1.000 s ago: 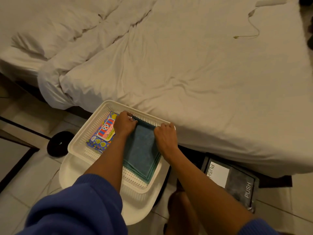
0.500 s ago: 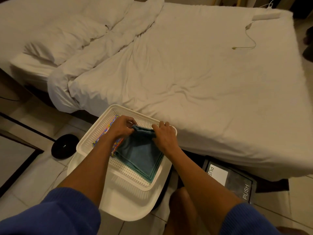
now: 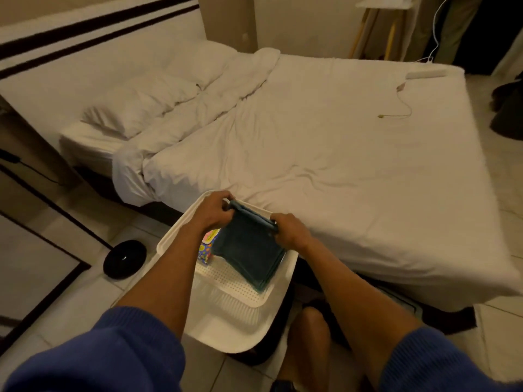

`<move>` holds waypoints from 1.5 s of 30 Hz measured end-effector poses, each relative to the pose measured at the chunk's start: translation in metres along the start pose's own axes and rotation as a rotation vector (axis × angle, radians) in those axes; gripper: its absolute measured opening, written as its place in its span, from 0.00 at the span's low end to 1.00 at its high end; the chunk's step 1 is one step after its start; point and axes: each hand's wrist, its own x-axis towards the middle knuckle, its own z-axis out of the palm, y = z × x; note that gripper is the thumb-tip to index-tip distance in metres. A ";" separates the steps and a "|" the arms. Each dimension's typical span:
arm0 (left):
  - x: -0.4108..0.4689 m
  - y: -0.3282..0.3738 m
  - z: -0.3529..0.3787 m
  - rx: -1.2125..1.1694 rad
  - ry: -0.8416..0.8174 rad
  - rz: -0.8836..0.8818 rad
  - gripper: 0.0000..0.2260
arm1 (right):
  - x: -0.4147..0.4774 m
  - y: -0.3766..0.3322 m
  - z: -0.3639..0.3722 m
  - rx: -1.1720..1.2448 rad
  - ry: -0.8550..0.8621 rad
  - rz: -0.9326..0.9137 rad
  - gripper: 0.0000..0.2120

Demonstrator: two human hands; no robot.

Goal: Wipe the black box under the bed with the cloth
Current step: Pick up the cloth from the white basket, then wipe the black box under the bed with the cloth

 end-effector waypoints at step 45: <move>-0.113 0.302 0.157 0.442 -0.411 0.533 0.10 | -0.304 0.143 -0.162 -0.111 0.226 0.386 0.18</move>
